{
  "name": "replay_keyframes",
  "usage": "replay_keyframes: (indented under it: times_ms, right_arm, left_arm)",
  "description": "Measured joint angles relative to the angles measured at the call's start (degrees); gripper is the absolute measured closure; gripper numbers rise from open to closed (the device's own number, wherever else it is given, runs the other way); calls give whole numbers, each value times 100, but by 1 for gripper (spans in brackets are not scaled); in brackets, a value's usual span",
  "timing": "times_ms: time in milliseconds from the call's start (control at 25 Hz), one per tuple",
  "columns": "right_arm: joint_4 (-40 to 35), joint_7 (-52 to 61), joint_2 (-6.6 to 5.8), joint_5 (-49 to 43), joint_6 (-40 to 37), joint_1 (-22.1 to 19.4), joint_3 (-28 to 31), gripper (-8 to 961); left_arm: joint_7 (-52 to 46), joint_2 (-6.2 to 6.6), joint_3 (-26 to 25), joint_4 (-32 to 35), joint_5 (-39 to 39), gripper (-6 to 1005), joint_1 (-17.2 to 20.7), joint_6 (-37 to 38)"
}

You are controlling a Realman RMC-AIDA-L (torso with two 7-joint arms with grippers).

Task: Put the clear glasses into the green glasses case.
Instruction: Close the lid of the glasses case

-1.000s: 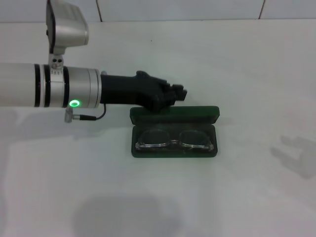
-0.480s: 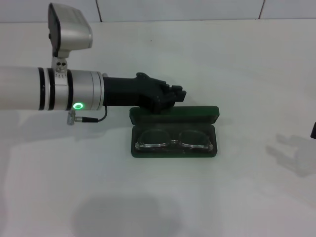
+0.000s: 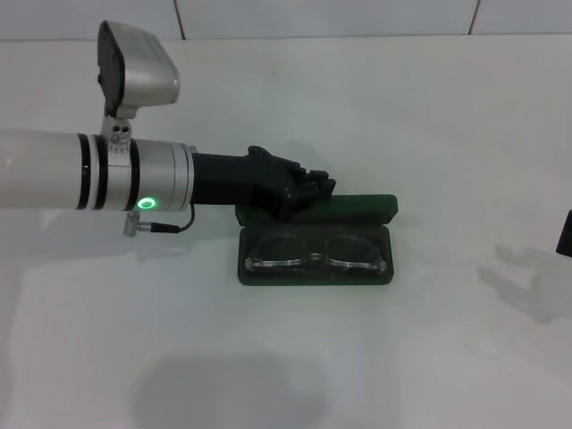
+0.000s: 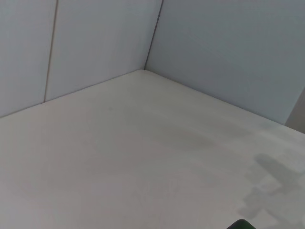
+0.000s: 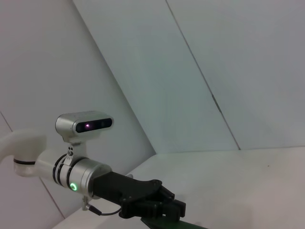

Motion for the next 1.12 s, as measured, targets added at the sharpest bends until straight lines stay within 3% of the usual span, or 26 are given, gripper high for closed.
replay_keyframes:
  times_ms: [480, 1120]
  right_arm:
    - [125, -103, -2, -60, 84, 5, 0, 488]
    - [128, -107, 7, -75, 117, 45, 0, 485]
  left_arm:
    - [21, -7, 408, -13, -27, 803, 27, 115]
    - [289, -26, 454, -29, -90, 749, 451, 275]
